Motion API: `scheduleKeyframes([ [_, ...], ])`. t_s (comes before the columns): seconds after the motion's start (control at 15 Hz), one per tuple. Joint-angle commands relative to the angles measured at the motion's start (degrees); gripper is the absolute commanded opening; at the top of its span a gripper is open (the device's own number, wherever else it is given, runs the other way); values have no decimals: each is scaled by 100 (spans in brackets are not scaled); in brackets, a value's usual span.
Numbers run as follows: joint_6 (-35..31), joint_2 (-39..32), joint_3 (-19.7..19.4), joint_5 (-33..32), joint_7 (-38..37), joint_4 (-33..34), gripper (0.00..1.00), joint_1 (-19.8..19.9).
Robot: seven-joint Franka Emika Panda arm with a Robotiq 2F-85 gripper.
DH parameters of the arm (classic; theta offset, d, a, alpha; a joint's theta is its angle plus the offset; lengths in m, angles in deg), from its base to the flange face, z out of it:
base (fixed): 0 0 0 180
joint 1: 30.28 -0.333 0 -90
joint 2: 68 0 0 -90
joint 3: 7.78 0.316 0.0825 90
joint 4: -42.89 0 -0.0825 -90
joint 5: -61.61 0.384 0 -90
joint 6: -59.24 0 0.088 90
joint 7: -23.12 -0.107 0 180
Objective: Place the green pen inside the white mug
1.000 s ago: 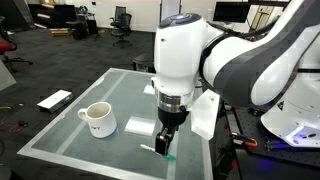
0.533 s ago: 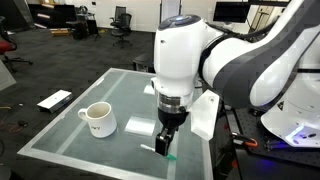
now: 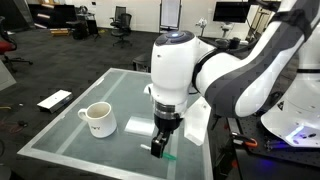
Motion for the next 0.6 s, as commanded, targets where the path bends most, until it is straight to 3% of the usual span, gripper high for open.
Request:
scheduleKeyframes([
  [0.0, -474, -274, -266, -179, -116, 98, 100, -255],
  [0.33, -677, -480, -486, -130, -73, 177, 100, -484],
  [0.53, -654, -563, -542, -100, -42, 256, 95, -554],
])
